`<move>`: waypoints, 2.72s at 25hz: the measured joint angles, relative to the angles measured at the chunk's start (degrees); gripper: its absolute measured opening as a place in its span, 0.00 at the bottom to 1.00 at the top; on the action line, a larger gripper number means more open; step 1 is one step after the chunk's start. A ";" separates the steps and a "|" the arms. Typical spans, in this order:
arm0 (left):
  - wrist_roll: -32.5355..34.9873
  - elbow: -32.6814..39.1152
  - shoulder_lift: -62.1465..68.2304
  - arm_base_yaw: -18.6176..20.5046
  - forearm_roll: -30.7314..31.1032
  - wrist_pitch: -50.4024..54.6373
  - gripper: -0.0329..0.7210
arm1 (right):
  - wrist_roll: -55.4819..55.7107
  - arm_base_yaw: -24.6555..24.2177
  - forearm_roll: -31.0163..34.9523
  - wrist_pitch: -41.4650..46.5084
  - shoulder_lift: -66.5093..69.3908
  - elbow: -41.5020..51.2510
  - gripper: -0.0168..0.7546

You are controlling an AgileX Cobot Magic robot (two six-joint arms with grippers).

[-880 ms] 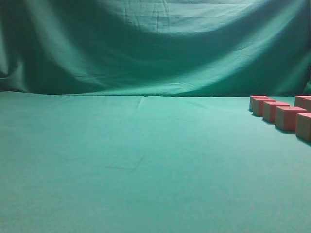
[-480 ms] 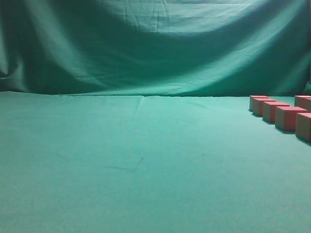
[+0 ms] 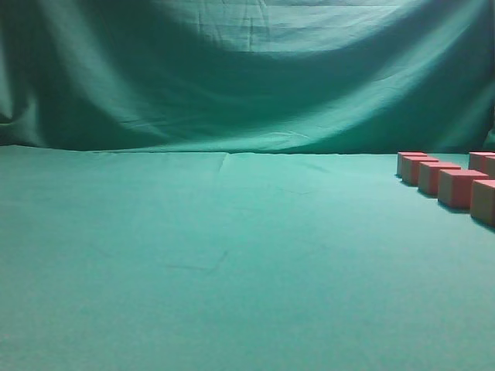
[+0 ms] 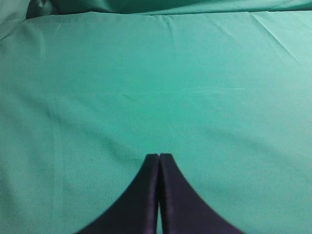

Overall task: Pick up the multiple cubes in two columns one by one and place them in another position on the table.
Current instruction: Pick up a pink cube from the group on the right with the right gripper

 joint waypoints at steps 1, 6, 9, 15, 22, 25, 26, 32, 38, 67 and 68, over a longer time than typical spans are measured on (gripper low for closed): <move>0.00 0.00 0.00 0.00 0.00 0.00 0.04 | 0.00 0.00 0.00 0.00 0.00 0.00 0.02; 0.00 0.00 0.00 0.00 0.00 0.00 0.04 | 0.00 0.00 0.00 -0.13 0.00 0.00 0.02; 0.00 0.00 0.00 0.00 0.00 0.00 0.04 | 0.00 0.00 2.31 -2.84 0.00 0.03 0.02; 0.00 0.00 0.00 0.00 0.00 0.00 0.04 | 0.10 0.00 14.29 -15.93 0.00 0.13 0.02; 0.00 0.00 0.00 0.00 0.00 0.00 0.04 | 0.37 0.00 15.61 -31.27 0.00 0.13 0.02; 0.00 0.00 0.00 0.00 0.00 0.00 0.04 | 0.46 0.00 15.61 -31.13 0.00 -0.26 0.02; 0.00 0.00 0.00 0.00 0.00 0.00 0.04 | 0.46 0.00 15.61 -30.86 0.00 -0.96 0.02; 0.00 0.00 0.00 0.00 0.00 0.00 0.04 | -2.15 0.00 15.50 -21.97 0.94 -8.66 0.02; 0.00 0.00 0.00 0.00 0.00 0.00 0.04 | -4.45 0.00 14.88 -4.65 12.29 -15.70 0.02; 0.00 0.00 0.00 0.00 0.00 0.00 0.04 | 20.81 12.78 -14.46 31.52 72.41 -48.11 0.02; 0.00 0.00 0.00 0.00 0.00 0.00 0.04 | 22.70 14.07 -16.17 31.23 73.06 -48.11 0.02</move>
